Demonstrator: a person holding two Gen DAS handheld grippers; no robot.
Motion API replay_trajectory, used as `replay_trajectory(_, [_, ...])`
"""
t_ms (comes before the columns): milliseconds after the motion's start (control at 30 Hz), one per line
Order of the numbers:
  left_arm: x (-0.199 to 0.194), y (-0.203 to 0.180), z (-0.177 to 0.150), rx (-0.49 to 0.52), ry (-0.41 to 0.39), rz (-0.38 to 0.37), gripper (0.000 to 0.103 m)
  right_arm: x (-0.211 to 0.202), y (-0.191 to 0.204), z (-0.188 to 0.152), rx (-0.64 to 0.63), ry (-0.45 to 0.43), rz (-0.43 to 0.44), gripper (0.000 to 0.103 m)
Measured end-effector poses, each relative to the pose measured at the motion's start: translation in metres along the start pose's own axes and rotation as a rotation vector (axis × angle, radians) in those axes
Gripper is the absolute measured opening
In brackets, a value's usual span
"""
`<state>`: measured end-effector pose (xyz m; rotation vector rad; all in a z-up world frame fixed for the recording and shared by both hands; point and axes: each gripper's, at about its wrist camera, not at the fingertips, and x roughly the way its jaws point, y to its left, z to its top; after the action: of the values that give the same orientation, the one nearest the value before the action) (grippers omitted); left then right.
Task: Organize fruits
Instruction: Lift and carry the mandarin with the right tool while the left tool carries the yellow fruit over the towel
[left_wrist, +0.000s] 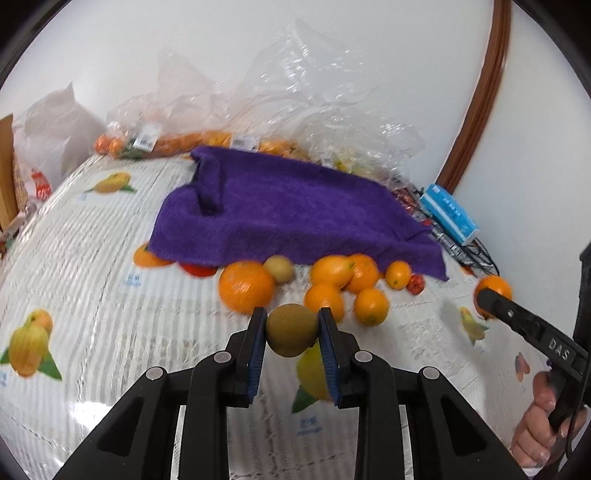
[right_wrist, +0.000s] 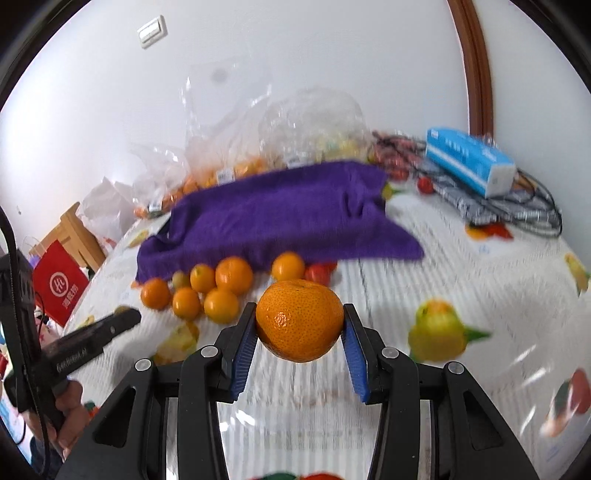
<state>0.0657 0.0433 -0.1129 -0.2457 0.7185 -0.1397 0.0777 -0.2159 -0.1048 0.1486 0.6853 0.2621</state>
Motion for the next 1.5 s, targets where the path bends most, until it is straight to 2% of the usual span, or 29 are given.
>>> replay_trajectory(267, [-0.01, -0.017, 0.053, 0.071, -0.077, 0.067, 0.027, 0.002, 0.016, 0.049, -0.039, -0.083, -0.004, 0.044])
replay_trajectory(433, [0.002, -0.018, 0.073, 0.076, -0.114, 0.107, 0.027, 0.01, 0.022, 0.076, -0.052, -0.126, -0.001, 0.044])
replay_trajectory(667, [0.029, -0.006, 0.101, 0.003, -0.125, 0.122, 0.027, 0.031, 0.024, 0.111, -0.041, -0.143, 0.008, 0.044])
replay_trajectory(900, [0.058, -0.001, 0.12, -0.021, -0.157, 0.156, 0.027, 0.05, 0.021, 0.143, -0.036, -0.167, 0.012, 0.044])
replay_trajectory(1033, [0.074, 0.004, 0.117, -0.038, -0.142, 0.147, 0.027, 0.067, 0.018, 0.146, -0.019, -0.163, 0.024, 0.044])
replay_trajectory(1200, [0.089, 0.005, 0.107, -0.001, -0.142, 0.195, 0.027, 0.101, 0.007, 0.132, 0.004, -0.092, 0.04, 0.044])
replay_trajectory(1400, [0.1, 0.01, 0.102, 0.001, -0.115, 0.191, 0.027, 0.119, -0.007, 0.12, 0.006, -0.045, -0.026, 0.044])
replay_trajectory(1500, [0.105, 0.012, 0.102, -0.01, -0.097, 0.172, 0.027, 0.126, -0.015, 0.118, 0.03, -0.029, -0.02, 0.044])
